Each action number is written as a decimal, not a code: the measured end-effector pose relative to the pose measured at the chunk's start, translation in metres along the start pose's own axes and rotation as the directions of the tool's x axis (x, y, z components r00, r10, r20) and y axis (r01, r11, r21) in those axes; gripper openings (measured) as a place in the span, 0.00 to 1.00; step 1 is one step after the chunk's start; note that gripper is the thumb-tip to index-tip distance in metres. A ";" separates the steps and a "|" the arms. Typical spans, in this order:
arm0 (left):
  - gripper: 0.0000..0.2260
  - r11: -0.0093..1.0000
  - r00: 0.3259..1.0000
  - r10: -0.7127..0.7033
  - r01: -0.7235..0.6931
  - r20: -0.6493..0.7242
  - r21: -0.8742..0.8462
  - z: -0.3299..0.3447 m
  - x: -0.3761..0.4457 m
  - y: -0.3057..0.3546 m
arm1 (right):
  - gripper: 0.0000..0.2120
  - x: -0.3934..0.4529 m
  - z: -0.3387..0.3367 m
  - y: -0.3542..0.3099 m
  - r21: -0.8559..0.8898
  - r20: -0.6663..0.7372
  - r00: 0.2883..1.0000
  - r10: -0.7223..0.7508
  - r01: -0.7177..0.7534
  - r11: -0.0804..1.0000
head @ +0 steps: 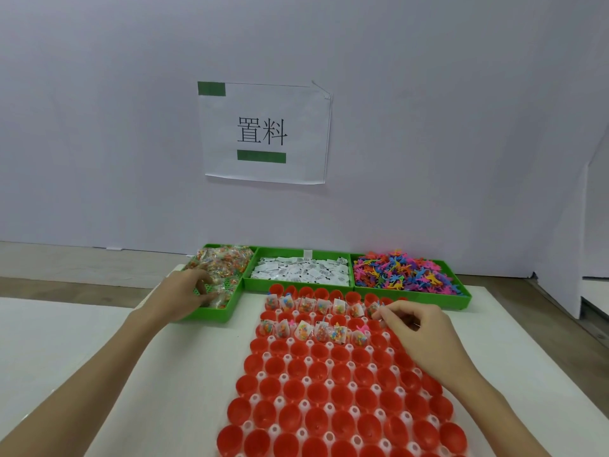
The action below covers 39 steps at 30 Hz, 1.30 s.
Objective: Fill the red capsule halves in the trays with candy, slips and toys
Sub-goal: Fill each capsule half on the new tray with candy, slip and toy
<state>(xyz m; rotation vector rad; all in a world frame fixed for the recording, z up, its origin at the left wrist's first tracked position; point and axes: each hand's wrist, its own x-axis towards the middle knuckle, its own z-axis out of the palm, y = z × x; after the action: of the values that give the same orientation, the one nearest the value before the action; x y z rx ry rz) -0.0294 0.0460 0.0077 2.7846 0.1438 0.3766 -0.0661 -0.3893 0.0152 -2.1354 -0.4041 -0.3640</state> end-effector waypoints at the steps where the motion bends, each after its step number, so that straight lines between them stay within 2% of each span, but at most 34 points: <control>1: 0.09 1.000 1.000 -0.011 0.011 0.013 -0.016 0.001 0.000 0.000 | 0.10 0.000 0.000 0.000 -0.002 -0.002 1.000 -0.002 0.002 1.000; 3: 0.11 0.999 0.999 -0.027 0.028 0.021 -0.030 0.001 0.002 0.001 | 0.10 0.000 0.000 0.001 -0.005 -0.002 1.000 -0.003 0.003 1.000; 10: 0.05 0.995 0.996 -0.084 0.082 -0.036 -0.056 0.001 0.001 0.010 | 0.10 0.000 -0.003 0.000 0.000 0.002 1.000 0.022 -0.022 1.000; 12: 0.04 0.996 0.991 -0.079 0.075 -0.109 -0.043 -0.002 -0.004 0.014 | 0.10 -0.001 -0.003 0.000 0.001 0.003 1.000 0.029 -0.029 1.000; 14: 0.03 0.999 0.967 -0.048 0.042 -0.250 -0.032 -0.006 -0.010 0.023 | 0.10 -0.001 -0.004 0.000 0.002 0.006 0.999 0.036 -0.036 0.999; 17: 0.03 0.985 0.929 -0.033 -0.033 -0.369 -0.169 -0.013 -0.025 0.052 | 0.10 0.000 -0.005 -0.001 -0.004 0.009 0.999 0.040 -0.040 0.999; 20: 0.09 0.905 0.941 -0.009 -0.136 -0.339 -0.404 -0.016 -0.052 0.094 | 0.10 -0.001 -0.004 -0.002 0.004 0.019 0.999 0.041 -0.041 0.999; 22: 0.14 0.797 0.958 0.021 -0.189 -0.286 -0.574 -0.010 -0.074 0.120 | 0.10 -0.003 -0.004 -0.004 0.011 0.021 0.999 0.034 -0.034 0.999; 24: 0.15 0.683 0.970 0.056 -0.209 -0.235 -0.700 -0.001 -0.094 0.141 | 0.10 -0.005 -0.003 -0.007 0.016 0.022 0.999 0.027 -0.028 0.999; 25: 0.14 0.656 0.972 0.080 -0.218 -0.221 -0.722 0.004 -0.101 0.148 | 0.09 -0.006 -0.002 -0.008 0.012 0.024 0.999 0.023 -0.023 1.000; 27: 0.10 0.673 0.963 0.159 -0.266 -0.216 -0.690 0.015 -0.110 0.154 | 0.08 -0.007 0.001 -0.012 -0.001 0.028 0.999 0.024 -0.024 1.000; 29: 0.11 0.681 0.953 0.219 -0.302 -0.207 -0.667 0.020 -0.115 0.152 | 0.07 -0.007 0.005 -0.016 -0.005 0.030 0.999 0.020 -0.020 1.000; 34: 0.16 0.639 0.945 0.233 -0.328 -0.231 -0.696 0.022 -0.115 0.141 | 0.06 0.027 0.021 -0.031 -0.113 0.085 0.996 -0.017 0.026 0.993; 39: 0.17 0.608 0.941 0.206 -0.339 -0.269 -0.718 0.022 -0.114 0.138 | 0.08 0.107 0.048 -0.039 -0.335 0.177 0.984 -0.009 0.069 0.940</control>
<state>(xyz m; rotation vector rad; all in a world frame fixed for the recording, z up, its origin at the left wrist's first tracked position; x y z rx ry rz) -0.1257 -0.1067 0.0061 1.9146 -0.3483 0.5770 0.0191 -0.3127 0.0607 -2.5124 -0.5140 -0.2862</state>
